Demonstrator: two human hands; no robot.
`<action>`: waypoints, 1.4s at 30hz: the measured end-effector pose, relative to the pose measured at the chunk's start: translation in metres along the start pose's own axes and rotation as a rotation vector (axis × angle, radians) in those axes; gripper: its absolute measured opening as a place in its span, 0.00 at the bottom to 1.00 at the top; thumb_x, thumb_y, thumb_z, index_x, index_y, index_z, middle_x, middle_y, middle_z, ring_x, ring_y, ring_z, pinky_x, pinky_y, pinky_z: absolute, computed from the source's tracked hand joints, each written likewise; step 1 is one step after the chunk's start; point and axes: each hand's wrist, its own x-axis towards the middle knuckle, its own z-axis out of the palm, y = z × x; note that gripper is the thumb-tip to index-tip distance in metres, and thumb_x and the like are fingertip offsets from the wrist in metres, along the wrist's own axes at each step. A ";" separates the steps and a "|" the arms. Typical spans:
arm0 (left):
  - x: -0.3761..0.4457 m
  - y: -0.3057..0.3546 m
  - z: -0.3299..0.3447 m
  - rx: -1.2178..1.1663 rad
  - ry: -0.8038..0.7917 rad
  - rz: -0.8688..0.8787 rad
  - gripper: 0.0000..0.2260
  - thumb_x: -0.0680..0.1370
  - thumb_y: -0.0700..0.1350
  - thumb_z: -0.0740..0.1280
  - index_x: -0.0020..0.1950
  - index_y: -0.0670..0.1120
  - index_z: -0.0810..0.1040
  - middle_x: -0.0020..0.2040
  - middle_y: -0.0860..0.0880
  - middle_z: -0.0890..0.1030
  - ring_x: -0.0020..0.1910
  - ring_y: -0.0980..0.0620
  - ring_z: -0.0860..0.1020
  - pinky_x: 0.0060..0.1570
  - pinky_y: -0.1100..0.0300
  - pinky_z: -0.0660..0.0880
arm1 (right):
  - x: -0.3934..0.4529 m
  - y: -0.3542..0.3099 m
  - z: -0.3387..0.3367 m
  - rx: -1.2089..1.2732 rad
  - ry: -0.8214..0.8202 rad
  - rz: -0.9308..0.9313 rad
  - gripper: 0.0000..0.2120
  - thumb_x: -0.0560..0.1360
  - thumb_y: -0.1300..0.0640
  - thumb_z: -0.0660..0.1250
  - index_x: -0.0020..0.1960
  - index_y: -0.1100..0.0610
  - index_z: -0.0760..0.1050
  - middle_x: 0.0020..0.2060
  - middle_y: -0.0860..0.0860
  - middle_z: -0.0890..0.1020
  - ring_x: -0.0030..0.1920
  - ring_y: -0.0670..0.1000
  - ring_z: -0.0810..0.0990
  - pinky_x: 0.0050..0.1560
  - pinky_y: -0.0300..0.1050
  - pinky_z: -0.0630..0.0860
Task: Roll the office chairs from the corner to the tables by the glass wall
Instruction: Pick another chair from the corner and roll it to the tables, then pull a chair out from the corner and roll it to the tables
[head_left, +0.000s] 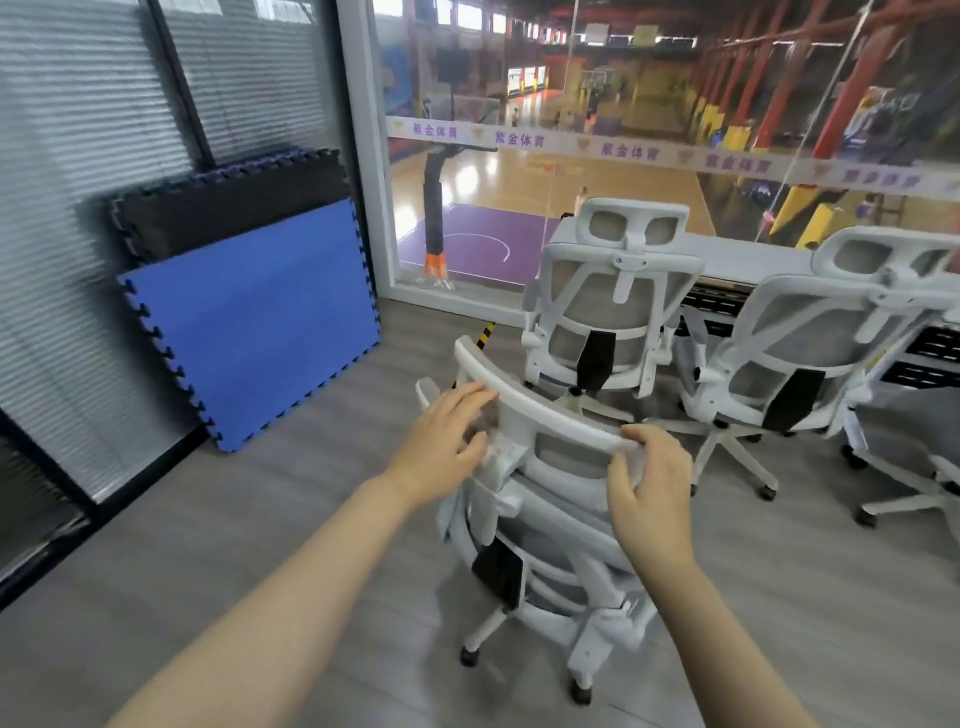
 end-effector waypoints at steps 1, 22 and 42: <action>-0.005 -0.005 0.000 0.027 -0.011 -0.004 0.21 0.82 0.47 0.59 0.75 0.54 0.63 0.76 0.58 0.61 0.74 0.61 0.57 0.74 0.58 0.58 | 0.001 -0.004 0.005 -0.011 -0.012 -0.054 0.13 0.78 0.61 0.61 0.62 0.54 0.71 0.59 0.44 0.70 0.63 0.40 0.61 0.63 0.38 0.59; -0.441 -0.060 -0.096 0.117 0.292 -0.896 0.18 0.80 0.48 0.60 0.71 0.54 0.68 0.69 0.53 0.71 0.67 0.53 0.69 0.61 0.60 0.66 | -0.232 -0.190 0.159 -0.014 -1.097 -0.512 0.17 0.79 0.57 0.60 0.68 0.52 0.70 0.64 0.46 0.73 0.58 0.41 0.70 0.55 0.36 0.65; -0.940 0.126 -0.116 0.158 0.966 -1.511 0.17 0.77 0.50 0.61 0.65 0.52 0.74 0.63 0.56 0.74 0.65 0.57 0.70 0.62 0.68 0.62 | -0.687 -0.375 0.146 0.227 -1.621 -1.013 0.15 0.77 0.59 0.64 0.63 0.52 0.73 0.59 0.46 0.77 0.61 0.46 0.74 0.57 0.39 0.66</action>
